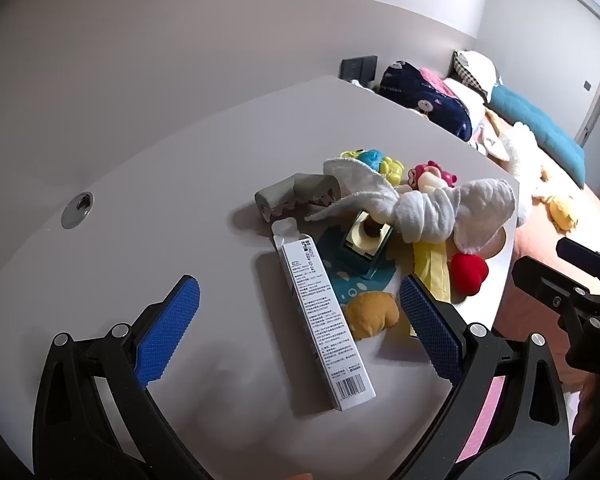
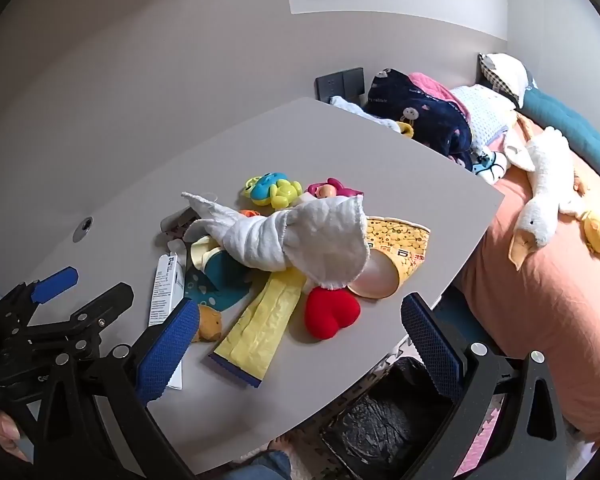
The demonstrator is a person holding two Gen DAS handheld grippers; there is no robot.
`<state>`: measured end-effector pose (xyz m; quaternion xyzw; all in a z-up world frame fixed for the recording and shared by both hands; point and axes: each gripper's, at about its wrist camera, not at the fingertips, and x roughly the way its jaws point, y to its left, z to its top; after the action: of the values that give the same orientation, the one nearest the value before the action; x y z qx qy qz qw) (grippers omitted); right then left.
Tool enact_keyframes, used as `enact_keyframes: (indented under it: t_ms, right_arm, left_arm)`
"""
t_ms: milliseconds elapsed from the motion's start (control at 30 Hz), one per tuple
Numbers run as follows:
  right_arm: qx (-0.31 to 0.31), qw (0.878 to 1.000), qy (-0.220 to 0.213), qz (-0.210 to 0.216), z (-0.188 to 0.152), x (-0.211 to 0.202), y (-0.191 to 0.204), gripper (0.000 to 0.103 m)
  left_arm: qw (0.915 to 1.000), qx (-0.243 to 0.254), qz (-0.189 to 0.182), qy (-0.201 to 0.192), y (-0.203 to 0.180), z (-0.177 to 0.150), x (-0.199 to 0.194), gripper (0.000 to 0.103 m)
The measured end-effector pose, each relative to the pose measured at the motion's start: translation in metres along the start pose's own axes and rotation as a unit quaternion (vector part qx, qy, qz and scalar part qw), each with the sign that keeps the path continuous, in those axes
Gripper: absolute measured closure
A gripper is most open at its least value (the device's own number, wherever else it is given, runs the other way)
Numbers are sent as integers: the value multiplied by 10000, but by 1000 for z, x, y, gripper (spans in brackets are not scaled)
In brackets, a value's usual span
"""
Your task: Collect trash
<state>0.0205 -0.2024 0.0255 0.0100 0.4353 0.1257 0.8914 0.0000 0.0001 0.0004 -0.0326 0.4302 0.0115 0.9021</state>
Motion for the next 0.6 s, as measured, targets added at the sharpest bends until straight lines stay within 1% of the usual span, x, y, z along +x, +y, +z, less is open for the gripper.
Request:
enact_keyframes:
  t_ms: [467, 500, 600]
  right_arm:
    - [-3, 10000, -19, -22, 0, -2, -4, 3]
    - [-13, 10000, -26, -40, -1, -2, -2, 3]
    - [-3, 10000, -36, -39, 0, -4, -3, 3]
  left_arm:
    - [10000, -64, -47, 21, 4, 8, 4, 6]
    - [10000, -27, -29, -49, 2, 4, -3, 6]
    - [10000, -38, -29, -49, 2, 6, -3, 6]
